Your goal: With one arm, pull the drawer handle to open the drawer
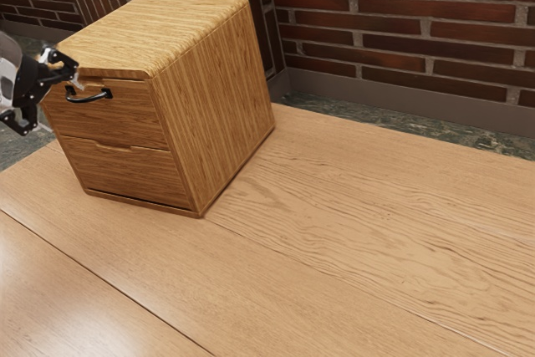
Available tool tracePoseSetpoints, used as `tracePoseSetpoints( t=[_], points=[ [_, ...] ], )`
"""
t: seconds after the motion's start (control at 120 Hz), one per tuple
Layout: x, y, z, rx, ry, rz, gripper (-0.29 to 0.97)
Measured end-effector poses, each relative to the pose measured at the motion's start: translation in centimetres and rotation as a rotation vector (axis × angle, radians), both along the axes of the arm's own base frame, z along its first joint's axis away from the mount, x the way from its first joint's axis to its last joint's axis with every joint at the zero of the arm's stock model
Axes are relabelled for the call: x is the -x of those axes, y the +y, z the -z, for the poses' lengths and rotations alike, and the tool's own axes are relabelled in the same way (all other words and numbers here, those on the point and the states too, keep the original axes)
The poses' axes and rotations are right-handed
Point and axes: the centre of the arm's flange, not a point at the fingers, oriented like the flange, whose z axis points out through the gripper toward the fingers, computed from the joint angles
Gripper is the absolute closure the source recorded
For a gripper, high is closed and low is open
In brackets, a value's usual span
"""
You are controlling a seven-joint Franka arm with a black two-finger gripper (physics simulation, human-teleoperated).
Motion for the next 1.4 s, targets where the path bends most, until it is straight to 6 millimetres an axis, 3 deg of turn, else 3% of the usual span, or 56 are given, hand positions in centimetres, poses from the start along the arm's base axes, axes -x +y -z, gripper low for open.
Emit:
tracePoseSetpoints(
  t=[0.425,0.617,0.792,1.4],
  points=[
    [-0.4,1.1,0.3,-0.011,-0.046,-0.017,0.0],
    [-0.7,2.7,1.9,-0.024,-0.037,-0.049,0.0],
    [-2.1,2.2,3.3,-0.038,-0.011,-0.039,0.0],
    [-1.8,3.9,4.3,-0.056,0.003,-0.071,0.0]
  ],
)
